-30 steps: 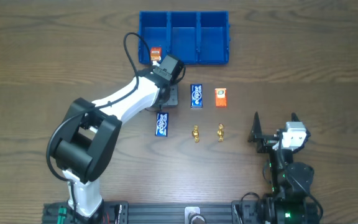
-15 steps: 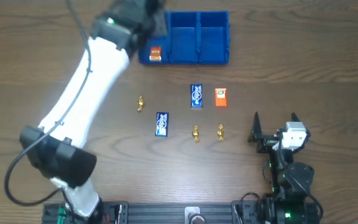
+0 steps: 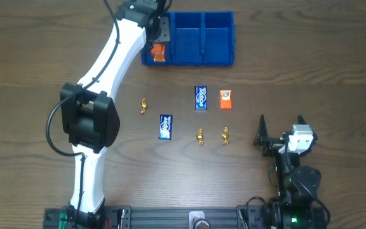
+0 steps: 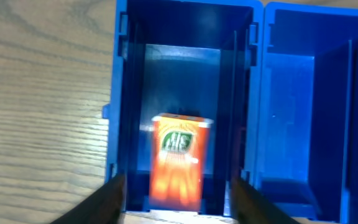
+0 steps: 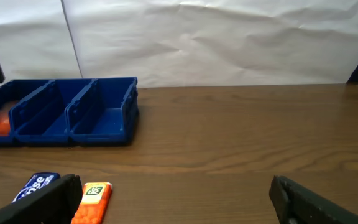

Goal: Sort Candies Into Trays

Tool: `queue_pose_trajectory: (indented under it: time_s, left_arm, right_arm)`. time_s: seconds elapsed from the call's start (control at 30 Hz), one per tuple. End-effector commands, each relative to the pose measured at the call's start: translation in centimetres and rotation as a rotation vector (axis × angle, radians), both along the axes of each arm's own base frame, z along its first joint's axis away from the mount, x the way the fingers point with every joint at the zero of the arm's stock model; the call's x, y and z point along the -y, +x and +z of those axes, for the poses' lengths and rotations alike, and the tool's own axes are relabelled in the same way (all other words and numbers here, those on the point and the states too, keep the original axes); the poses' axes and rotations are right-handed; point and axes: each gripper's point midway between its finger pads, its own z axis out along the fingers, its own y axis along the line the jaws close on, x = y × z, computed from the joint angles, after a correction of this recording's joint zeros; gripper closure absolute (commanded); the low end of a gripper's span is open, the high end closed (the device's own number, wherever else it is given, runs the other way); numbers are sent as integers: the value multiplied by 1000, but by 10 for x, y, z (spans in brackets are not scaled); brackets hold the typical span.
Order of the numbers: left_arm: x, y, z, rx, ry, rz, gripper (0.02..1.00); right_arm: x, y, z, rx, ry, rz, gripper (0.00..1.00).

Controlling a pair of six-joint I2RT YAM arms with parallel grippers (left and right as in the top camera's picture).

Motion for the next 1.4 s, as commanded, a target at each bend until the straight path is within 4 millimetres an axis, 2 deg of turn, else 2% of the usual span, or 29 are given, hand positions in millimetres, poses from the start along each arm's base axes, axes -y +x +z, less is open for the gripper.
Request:
queue_pose_trajectory:
  time_s: [0.03, 0.1, 0.2, 0.23, 0.27, 0.3, 0.37, 0.4, 0.47, 0.67, 0.8, 1.07, 1.2, 1.27, 1.4]
  left_arm:
    - [-7, 11, 23, 61, -16, 8, 86]
    - [5, 6, 38, 85, -40, 8, 77]
    - [66, -31, 89, 167, -90, -52, 38]
    - [93, -53, 99, 173, -105, -71, 25]
    - [111, -71, 101, 168, -105, -64, 18]
    - [137, -95, 97, 159, -97, -67, 18]
    - [172, -124, 79, 130, -92, -101, 18]
    - [192, -144, 60, 91, -93, -104, 18]
    - [217, -165, 13, 16, -54, -124, 18]
    - [233, -182, -79, -160, -19, -123, 47]
    - [233, -182, -118, -236, -27, -118, 73]
    - [226, -176, -126, -266, -40, -81, 176]
    - [224, -177, -128, -275, -39, -58, 404]
    - [223, -178, -128, -278, -38, -54, 457]
    - [221, -180, -128, -286, -29, -52, 463]
  right_arm:
    - [1, 0, -2, -4, -12, -4, 3]
    - [1, 0, -2, -4, -12, -4, 3]
    - [1, 0, -2, -4, -12, -4, 3]
    - [1, 0, -2, -4, -12, -4, 3]
    - [1, 0, -2, -4, -12, -4, 3]
    - [1, 0, -2, -4, -12, -4, 3]
    - [1, 0, -2, -4, -12, -4, 3]
    - [1, 0, -2, -4, -12, -4, 3]
    - [1, 0, -2, -4, -12, -4, 3]
    - [1, 0, -2, -4, -12, -4, 3]
    - [1, 0, -2, -4, -12, -4, 3]
    - [1, 0, -2, -4, -12, -4, 3]
    - [1, 0, -2, -4, -12, -4, 3]
    - [1, 0, -2, -4, -12, -4, 3]
    - [1, 0, -2, -4, -12, -4, 3]
